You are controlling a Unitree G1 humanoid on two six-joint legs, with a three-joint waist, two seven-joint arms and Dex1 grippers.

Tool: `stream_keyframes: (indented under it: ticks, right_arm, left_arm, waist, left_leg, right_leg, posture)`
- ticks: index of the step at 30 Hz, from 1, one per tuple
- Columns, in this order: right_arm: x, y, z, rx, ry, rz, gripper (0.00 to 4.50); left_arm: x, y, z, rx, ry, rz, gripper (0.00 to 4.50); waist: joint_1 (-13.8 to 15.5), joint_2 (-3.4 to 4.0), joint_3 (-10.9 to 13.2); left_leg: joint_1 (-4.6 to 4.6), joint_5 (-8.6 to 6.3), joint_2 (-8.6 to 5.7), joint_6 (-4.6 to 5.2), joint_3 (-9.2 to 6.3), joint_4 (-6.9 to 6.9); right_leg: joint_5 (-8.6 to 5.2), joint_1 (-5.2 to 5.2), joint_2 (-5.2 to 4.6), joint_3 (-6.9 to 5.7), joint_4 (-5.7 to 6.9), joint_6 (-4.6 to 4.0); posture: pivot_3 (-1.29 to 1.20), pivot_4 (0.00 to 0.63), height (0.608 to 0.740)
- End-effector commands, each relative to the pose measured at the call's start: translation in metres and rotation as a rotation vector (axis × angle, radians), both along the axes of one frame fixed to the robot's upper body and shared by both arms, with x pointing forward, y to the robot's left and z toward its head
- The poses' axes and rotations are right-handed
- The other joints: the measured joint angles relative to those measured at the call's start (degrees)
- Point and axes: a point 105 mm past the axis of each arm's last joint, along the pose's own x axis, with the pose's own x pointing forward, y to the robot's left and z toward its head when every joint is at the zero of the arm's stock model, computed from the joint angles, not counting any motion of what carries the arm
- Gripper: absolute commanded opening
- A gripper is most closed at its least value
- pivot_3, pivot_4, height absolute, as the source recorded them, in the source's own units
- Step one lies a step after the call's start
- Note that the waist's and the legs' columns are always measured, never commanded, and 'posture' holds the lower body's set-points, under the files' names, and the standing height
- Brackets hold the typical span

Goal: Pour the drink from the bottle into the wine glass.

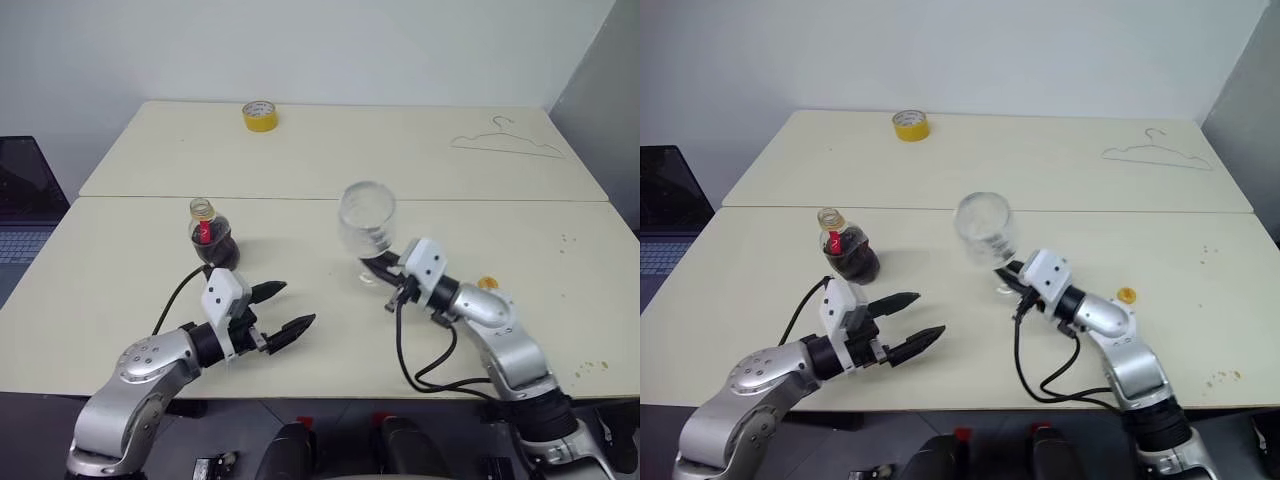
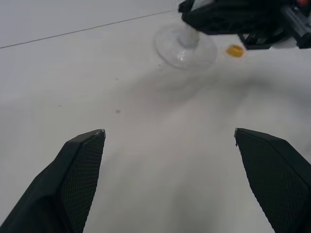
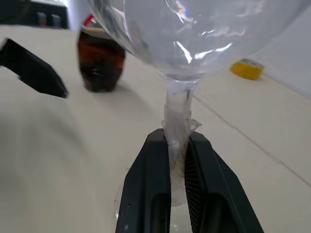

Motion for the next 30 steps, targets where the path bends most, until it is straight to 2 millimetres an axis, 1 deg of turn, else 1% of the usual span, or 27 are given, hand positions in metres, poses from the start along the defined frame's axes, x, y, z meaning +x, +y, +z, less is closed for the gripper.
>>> stream_keyframes:
  ticks: [1, 4, 7, 9, 16, 20, 21, 22, 23, 24, 25, 26, 30]
  right_arm:
    - [-0.007, 0.019, -0.001, 0.066, 0.014, 0.103, 0.14]
    - [-0.004, 0.027, -0.014, 0.069, 0.036, 0.123, 0.14]
    - [0.002, 0.026, -0.03, 0.044, 0.063, 0.114, 0.14]
    - [0.005, 0.027, -0.037, 0.028, 0.072, 0.113, 0.14]
    - [0.014, 0.026, -0.043, 0.001, 0.067, 0.095, 0.14]
    - [0.013, 0.025, -0.047, -0.017, 0.076, 0.107, 0.14]
    - [0.014, 0.025, -0.048, -0.019, 0.078, 0.107, 0.85]
    - [0.013, 0.025, -0.048, -0.016, 0.085, 0.11, 1.03]
    - [0.013, 0.025, -0.049, -0.017, 0.089, 0.113, 1.39]
    - [0.012, 0.025, -0.049, -0.017, 0.092, 0.116, 1.64]
    - [0.012, 0.025, -0.05, -0.019, 0.093, 0.12, 2.06]
    - [0.011, 0.024, -0.05, -0.02, 0.094, 0.121, 2.34]
    - [0.008, 0.022, -0.049, -0.02, 0.093, 0.124, 3.71]
  left_arm:
    - [-0.007, 0.0, 0.017, 0.006, -0.08, -0.028, 4.5]
    - [-0.007, 0.003, 0.019, 0.026, -0.099, -0.023, 4.5]
    - [-0.006, 0.006, 0.019, 0.077, -0.145, -0.018, 4.5]
    - [-0.005, 0.008, 0.019, 0.102, -0.165, -0.013, 4.5]
    - [0.003, 0.015, 0.021, 0.11, -0.213, 0.047, 4.5]
    - [0.009, 0.022, 0.023, 0.09, -0.229, 0.105, 4.5]
    - [0.01, 0.023, 0.023, 0.088, -0.234, 0.112, 4.5]
    - [0.01, 0.023, 0.023, 0.087, -0.236, 0.113, 4.5]
    - [0.01, 0.023, 0.023, 0.087, -0.236, 0.114, 4.5]
    - [0.01, 0.023, 0.023, 0.086, -0.236, 0.114, 4.5]
    - [0.01, 0.023, 0.023, 0.085, -0.236, 0.117, 4.5]
    - [0.01, 0.023, 0.022, 0.086, -0.238, 0.119, 4.5]
    - [0.011, 0.025, 0.021, 0.084, -0.244, 0.14, 4.5]
  waist:
    - [0.0, -0.01, 0.0]
    - [0.0, 0.0, 0.0]
    - [0.0, 0.0, 0.0]
    - [0.0, 0.01, 0.0]
    - [-0.1, 0.01, 0.0]
    - [-0.1, 0.01, 0.0]
    - [-0.1, 0.0, 0.0]
    - [-0.1, 0.0, 0.0]
    - [-0.1, 0.0, 0.0]
    - [-0.1, 0.0, 0.0]
    - [-0.1, 0.0, 0.0]
    - [-0.1, 0.0, 0.0]
    - [-0.1, 0.0, 0.0]
  left_leg:
    - [0.01, 0.0, 0.0, 0.0, -0.01, 0.0]
    - [0.03, 0.0, 0.0, 0.0, -0.02, -0.01]
    - [0.02, 0.0, -0.01, -0.01, 0.01, 0.0]
    - [0.03, 0.01, -0.01, -0.01, 0.01, -0.01]
    - [0.04, 0.0, 0.0, -0.01, 0.01, -0.03]
    - [0.04, 0.0, 0.0, 0.0, 0.0, -0.03]
    - [0.04, 0.0, 0.0, 0.0, -0.01, -0.02]
    - [0.04, 0.0, 0.0, 0.0, -0.01, -0.02]
    - [0.04, 0.0, 0.0, 0.0, -0.01, -0.02]
    - [0.04, 0.0, 0.0, 0.0, 0.0, -0.02]
    - [0.04, 0.0, 0.0, 0.0, 0.0, -0.03]
    - [0.04, 0.0, 0.0, 0.0, 0.0, -0.03]
    - [0.04, 0.0, 0.0, 0.0, -0.01, -0.03]
  right_leg:
    - [0.0, 0.01, 0.0, -0.02, -0.01, 0.0]
    - [0.0, 0.0, 0.01, -0.03, 0.0, 0.0]
    - [0.0, -0.01, 0.0, -0.01, -0.01, 0.0]
    - [0.0, -0.01, 0.0, -0.01, 0.0, 0.0]
    - [0.0, -0.02, 0.02, -0.01, 0.02, -0.01]
    - [0.0, -0.02, 0.02, -0.02, 0.02, -0.01]
    - [0.0, -0.02, 0.02, -0.02, 0.02, -0.01]
    - [0.0, -0.02, 0.02, -0.03, 0.02, -0.01]
    - [0.0, -0.02, 0.02, -0.03, 0.03, -0.01]
    - [0.0, -0.02, 0.02, -0.01, 0.02, -0.01]
    - [0.0, -0.02, 0.02, -0.02, 0.02, -0.01]
    - [0.0, -0.02, 0.02, -0.02, 0.03, -0.01]
    - [0.0, -0.02, 0.02, -0.02, 0.02, -0.01]
  posture:
    - [0.0, 0.15, 0.74]
    - [0.0, 0.15, 0.74]
    - [0.0, 0.15, 0.74]
    - [0.0, 0.15, 0.74]
    - [0.0, 0.15, 0.74]
    - [0.0, 0.15, 0.74]
    - [0.0, 0.15, 0.74]
    - [0.0, 0.15, 0.74]
    - [0.0, 0.15, 0.74]
    - [0.0, 0.15, 0.74]
    - [0.0, 0.15, 0.74]
    - [0.0, 0.15, 0.74]
    - [0.0, 0.15, 0.74]
